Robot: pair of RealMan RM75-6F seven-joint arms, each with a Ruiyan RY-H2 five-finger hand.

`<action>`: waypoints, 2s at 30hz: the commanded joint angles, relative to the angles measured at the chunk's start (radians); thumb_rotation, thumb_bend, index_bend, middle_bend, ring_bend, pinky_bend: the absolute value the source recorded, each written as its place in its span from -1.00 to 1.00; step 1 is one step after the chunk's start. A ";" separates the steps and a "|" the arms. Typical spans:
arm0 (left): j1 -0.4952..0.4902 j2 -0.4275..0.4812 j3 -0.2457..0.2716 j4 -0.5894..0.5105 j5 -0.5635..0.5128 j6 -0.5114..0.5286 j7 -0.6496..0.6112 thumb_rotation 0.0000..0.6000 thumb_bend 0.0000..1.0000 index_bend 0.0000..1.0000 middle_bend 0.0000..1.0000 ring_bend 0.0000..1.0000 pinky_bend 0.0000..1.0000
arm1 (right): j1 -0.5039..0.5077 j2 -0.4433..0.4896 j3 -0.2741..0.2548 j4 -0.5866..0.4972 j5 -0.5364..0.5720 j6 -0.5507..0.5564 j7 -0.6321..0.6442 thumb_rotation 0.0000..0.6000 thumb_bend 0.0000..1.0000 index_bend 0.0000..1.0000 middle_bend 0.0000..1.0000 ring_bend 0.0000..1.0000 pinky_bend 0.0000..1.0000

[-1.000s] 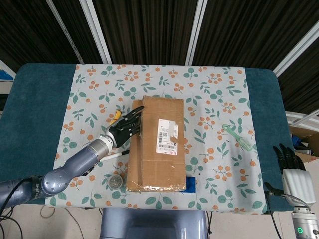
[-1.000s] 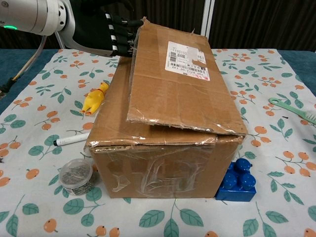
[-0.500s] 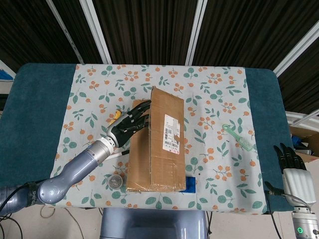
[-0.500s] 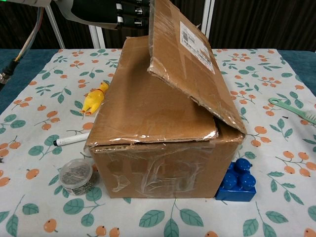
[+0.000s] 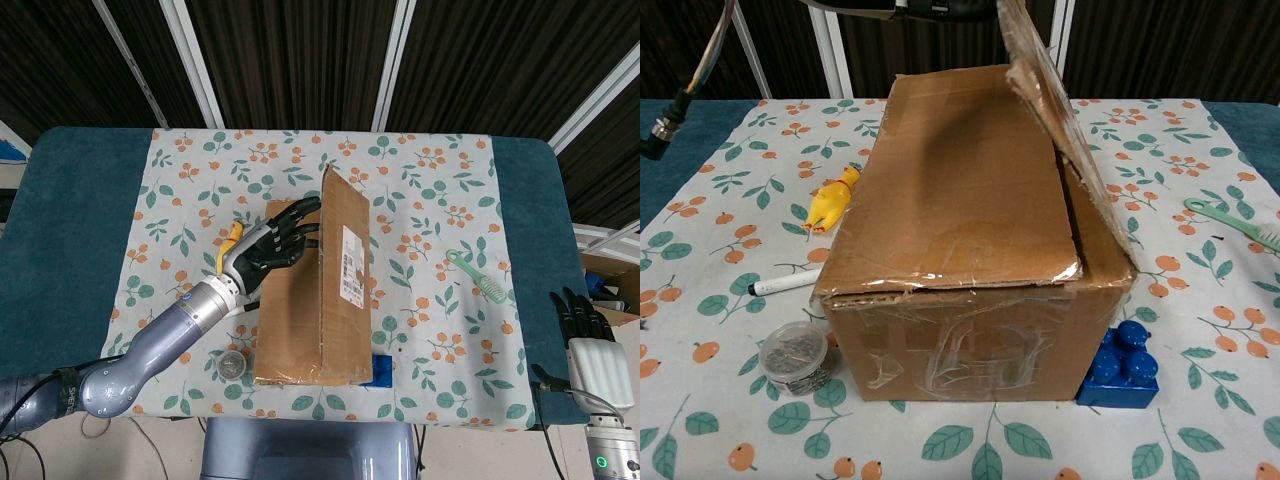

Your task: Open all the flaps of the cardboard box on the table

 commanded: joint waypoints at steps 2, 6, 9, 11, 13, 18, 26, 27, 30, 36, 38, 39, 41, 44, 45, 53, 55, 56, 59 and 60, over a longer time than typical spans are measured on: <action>-0.034 -0.014 0.018 0.013 0.059 -0.014 0.069 1.00 0.18 -0.87 -1.00 -0.80 -0.63 | 0.001 -0.002 -0.001 0.001 0.003 -0.004 -0.002 1.00 -0.82 -1.00 -0.97 -0.93 -0.70; -0.071 -0.043 0.045 0.024 0.105 0.004 0.145 1.00 0.18 -0.87 -1.00 -0.80 -0.63 | 0.002 -0.003 0.000 -0.002 0.010 -0.010 -0.005 1.00 -0.82 -1.00 -0.97 -0.93 -0.70; -0.093 -0.065 0.057 0.023 0.121 0.018 0.181 1.00 0.18 -0.87 -1.00 -0.80 -0.63 | 0.001 -0.001 0.000 -0.003 0.007 -0.005 -0.003 1.00 -0.82 -1.00 -0.97 -0.93 -0.70; -0.104 -0.078 0.061 0.022 0.132 0.028 0.199 1.00 0.18 -0.87 -1.00 -0.80 -0.63 | 0.001 -0.001 0.001 -0.002 0.007 -0.004 -0.001 1.00 -0.82 -1.00 -0.97 -0.93 -0.70; -0.119 -0.094 0.068 0.026 0.150 0.041 0.227 1.00 0.18 -0.87 -1.00 -0.80 -0.63 | 0.001 -0.001 0.003 -0.001 0.008 -0.003 0.002 1.00 -0.82 -1.00 -0.97 -0.93 -0.70; -0.168 -0.142 0.100 0.057 0.213 0.098 0.343 1.00 0.18 -0.87 -1.00 -0.80 -0.63 | 0.001 -0.002 0.003 0.000 0.007 -0.002 0.003 1.00 -0.82 -1.00 -0.97 -0.93 -0.70; -0.249 -0.230 0.223 0.130 0.379 0.236 0.678 1.00 0.19 -0.86 -1.00 -0.79 -0.63 | 0.001 -0.004 0.004 0.001 0.009 -0.001 -0.003 1.00 -0.82 -1.00 -0.97 -0.93 -0.70; -0.255 -0.238 0.241 0.143 0.406 0.249 0.720 1.00 0.19 -0.86 -1.00 -0.79 -0.63 | 0.001 -0.004 0.004 0.001 0.009 -0.002 -0.003 1.00 -0.82 -1.00 -0.97 -0.93 -0.70; -0.258 -0.279 0.274 0.170 0.445 0.287 0.786 1.00 0.18 -0.86 -1.00 -0.79 -0.63 | 0.002 -0.004 0.003 0.002 0.008 -0.003 -0.004 1.00 -0.82 -1.00 -0.97 -0.93 -0.70; -0.268 -0.315 0.319 0.237 0.489 0.296 0.880 1.00 0.18 -0.86 -0.99 -0.79 -0.63 | 0.002 -0.003 0.004 0.000 0.010 -0.003 -0.001 1.00 -0.82 -1.00 -0.97 -0.93 -0.70; -0.271 -0.315 0.337 0.247 0.488 0.288 0.921 1.00 0.18 -0.85 -0.99 -0.79 -0.63 | 0.002 -0.002 0.005 0.001 0.011 -0.004 0.001 1.00 -0.82 -1.00 -0.97 -0.93 -0.70; -0.271 -0.314 0.340 0.248 0.487 0.288 0.932 1.00 0.18 -0.84 -0.98 -0.79 -0.63 | 0.003 -0.003 0.005 0.001 0.012 -0.004 0.000 1.00 -0.82 -1.00 -0.97 -0.93 -0.70; -0.272 -0.306 0.342 0.247 0.483 0.294 0.966 1.00 0.18 -0.82 -0.96 -0.79 -0.63 | 0.003 -0.003 0.005 0.002 0.013 -0.006 0.002 1.00 -0.82 -1.00 -0.97 -0.93 -0.70; -0.270 -0.290 0.343 0.243 0.468 0.331 1.051 1.00 0.18 -0.78 -0.94 -0.79 -0.63 | 0.004 -0.002 0.005 0.003 0.013 -0.008 0.002 1.00 -0.82 -1.00 -0.97 -0.93 -0.70; -0.269 -0.282 0.344 0.235 0.456 0.349 1.091 1.00 0.18 -0.76 -0.93 -0.79 -0.63 | 0.005 -0.002 0.005 0.004 0.013 -0.008 0.002 1.00 -0.82 -1.00 -0.97 -0.93 -0.70; -0.244 -0.159 0.332 0.150 0.385 0.482 1.335 1.00 0.18 -0.72 -0.86 -0.79 -0.63 | 0.005 -0.003 0.006 0.004 0.022 -0.013 -0.005 1.00 -0.82 -1.00 -0.97 -0.93 -0.70; -0.227 -0.108 0.343 0.120 0.390 0.502 1.377 1.00 0.18 -0.71 -0.85 -0.79 -0.63 | 0.007 -0.004 0.005 0.007 0.024 -0.018 -0.007 1.00 -0.83 -1.00 -0.97 -0.93 -0.70; -0.220 -0.091 0.349 0.112 0.396 0.507 1.387 1.00 0.18 -0.70 -0.85 -0.79 -0.63 | 0.008 -0.004 0.005 0.007 0.026 -0.020 -0.007 1.00 -0.83 -1.00 -0.97 -0.93 -0.70; -0.179 -0.016 0.389 0.077 0.436 0.539 1.434 1.00 0.18 -0.70 -0.84 -0.79 -0.63 | 0.011 -0.005 0.006 0.011 0.031 -0.026 -0.007 1.00 -0.82 -1.00 -0.97 -0.93 -0.70; -0.161 0.011 0.403 0.063 0.443 0.552 1.448 1.00 0.18 -0.70 -0.84 -0.79 -0.63 | 0.011 -0.006 0.006 0.013 0.032 -0.029 -0.007 1.00 -0.82 -1.00 -0.97 -0.93 -0.70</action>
